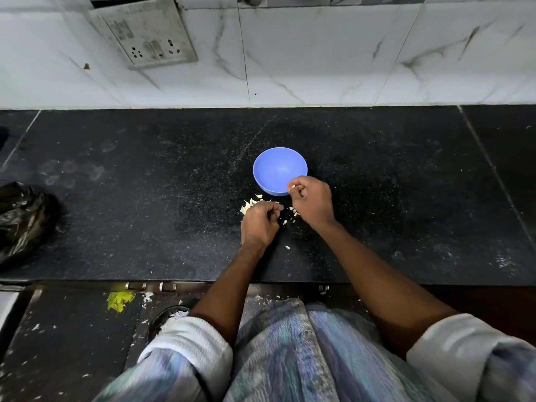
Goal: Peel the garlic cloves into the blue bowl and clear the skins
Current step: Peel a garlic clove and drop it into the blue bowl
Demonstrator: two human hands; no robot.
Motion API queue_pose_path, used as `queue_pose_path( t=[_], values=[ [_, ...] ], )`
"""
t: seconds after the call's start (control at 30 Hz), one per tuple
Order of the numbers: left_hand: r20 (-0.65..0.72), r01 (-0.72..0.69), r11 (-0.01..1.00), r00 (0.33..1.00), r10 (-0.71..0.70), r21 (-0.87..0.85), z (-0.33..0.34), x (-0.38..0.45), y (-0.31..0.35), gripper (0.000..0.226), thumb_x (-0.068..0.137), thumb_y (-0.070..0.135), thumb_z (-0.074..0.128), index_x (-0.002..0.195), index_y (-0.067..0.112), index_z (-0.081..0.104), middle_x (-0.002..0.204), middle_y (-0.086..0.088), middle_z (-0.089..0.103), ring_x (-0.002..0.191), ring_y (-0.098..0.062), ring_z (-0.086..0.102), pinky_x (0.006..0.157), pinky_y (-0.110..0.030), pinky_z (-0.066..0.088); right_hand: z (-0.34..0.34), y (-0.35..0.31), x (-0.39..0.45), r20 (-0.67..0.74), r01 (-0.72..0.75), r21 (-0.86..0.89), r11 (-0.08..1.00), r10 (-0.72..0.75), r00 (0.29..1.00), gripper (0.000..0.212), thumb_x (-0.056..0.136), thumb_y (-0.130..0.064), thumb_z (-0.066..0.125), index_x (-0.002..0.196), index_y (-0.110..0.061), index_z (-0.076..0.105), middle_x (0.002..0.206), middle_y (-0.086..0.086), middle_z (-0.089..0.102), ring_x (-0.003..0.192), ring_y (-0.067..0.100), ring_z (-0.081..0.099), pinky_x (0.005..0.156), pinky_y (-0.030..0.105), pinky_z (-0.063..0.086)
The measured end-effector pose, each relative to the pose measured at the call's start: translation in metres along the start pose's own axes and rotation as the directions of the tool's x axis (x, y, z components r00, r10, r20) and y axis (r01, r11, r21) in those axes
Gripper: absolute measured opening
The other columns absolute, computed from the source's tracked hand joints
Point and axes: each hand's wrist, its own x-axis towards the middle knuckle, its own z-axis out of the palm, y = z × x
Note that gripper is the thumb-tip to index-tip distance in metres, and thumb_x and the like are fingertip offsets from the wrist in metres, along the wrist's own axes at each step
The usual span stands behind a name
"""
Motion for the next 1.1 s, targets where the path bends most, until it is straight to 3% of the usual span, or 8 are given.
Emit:
queue_pose_path(
  t=[0.13,0.23,0.33,0.43,0.53,0.73,0.9,1.1],
  values=[
    [0.004,-0.004,0.999,1.000,0.004,-0.039,0.000,0.001,0.004,0.029,0.091,0.003,0.066,0.102,0.024,0.082,0.103,0.011,0.080,0.093,-0.007,0.072,0.086,-0.025,0.056,0.005,-0.017,0.024,0.016,-0.073,0.040,0.997,0.072,0.997,0.027,0.090,-0.015,0.069,0.115,-0.020,0.079,0.106,-0.002,0.079,0.093,0.014,0.073,0.092,0.032,0.057],
    [0.013,-0.016,0.999,1.000,0.017,-0.044,0.000,0.001,0.004,0.027,0.092,0.004,0.067,0.103,0.024,0.082,0.103,0.010,0.079,0.093,-0.008,0.072,0.087,-0.027,0.057,0.008,-0.017,0.021,0.005,-0.133,0.037,0.990,0.133,0.991,0.035,0.090,-0.019,0.071,0.124,-0.023,0.075,0.101,0.003,0.079,0.096,0.016,0.072,0.093,0.030,0.055],
    [-0.022,-0.012,0.996,1.000,0.010,-0.091,-0.003,0.001,0.000,0.020,0.095,0.010,0.069,0.103,0.023,0.082,0.103,0.009,0.080,0.094,-0.011,0.073,0.087,-0.031,0.058,0.011,-0.007,0.005,-0.082,-0.130,0.007,0.991,0.131,0.988,0.009,0.091,-0.024,0.068,0.089,-0.017,0.074,0.076,-0.002,0.074,0.075,0.022,0.070,0.073,0.038,0.056],
    [-0.079,0.046,0.993,0.995,-0.054,-0.108,-0.010,-0.001,-0.002,0.022,0.098,0.014,0.065,0.105,0.027,0.081,0.094,0.010,0.079,0.086,-0.013,0.072,0.081,-0.033,0.058,0.018,0.009,-0.009,-0.048,-0.161,-0.055,0.985,0.159,0.986,0.034,0.091,-0.032,0.067,0.065,-0.013,0.054,0.056,-0.002,0.057,0.056,0.024,0.056,0.059,0.043,0.049],
    [-0.092,0.088,0.988,0.991,-0.100,-0.129,-0.014,0.002,-0.009,0.041,0.092,-0.002,0.055,0.106,0.030,0.078,0.086,0.010,0.074,0.081,-0.015,0.070,0.078,-0.036,0.059,0.026,0.011,-0.011,0.071,-0.143,-0.081,0.986,0.149,0.986,0.011,0.089,-0.017,0.067,0.079,-0.016,0.072,0.079,-0.006,0.074,0.073,0.018,0.067,0.071,0.037,0.055],
    [-0.203,0.066,0.993,0.975,-0.086,-0.101,-0.020,0.002,-0.010,0.041,0.088,-0.006,0.058,0.104,0.023,0.081,0.107,0.006,0.074,0.099,-0.012,0.068,0.087,-0.025,0.053,0.037,0.001,0.000,0.125,-0.119,-0.108,0.987,0.133,0.983,0.028,0.087,0.001,0.065,0.109,-0.013,0.076,0.113,0.001,0.072,0.100,0.020,0.069,0.090,0.036,0.056],
    [-0.300,0.156,0.977,0.934,-0.194,-0.146,-0.030,0.001,-0.023,0.035,0.089,-0.004,0.058,0.099,0.020,0.082,0.105,0.001,0.074,0.094,-0.014,0.068,0.089,-0.027,0.052,0.049,0.002,-0.012,0.269,0.009,-0.276,0.961,0.068,0.961,0.028,0.083,-0.002,0.072,0.102,-0.022,0.075,0.109,-0.001,0.066,0.100,0.022,0.067,0.082,0.037,0.056],
    [-0.278,0.156,0.981,0.943,-0.183,-0.116,-0.030,-0.006,-0.020,0.033,0.092,-0.003,0.059,0.098,0.021,0.081,0.107,0.000,0.072,0.096,-0.015,0.068,0.086,-0.023,0.050,0.064,-0.013,-0.014,0.228,0.018,-0.407,0.913,0.082,0.970,0.029,0.089,-0.005,0.067,0.114,-0.018,0.069,0.119,0.005,0.059,0.106,0.030,0.065,0.080,0.040,0.055]
  ],
)
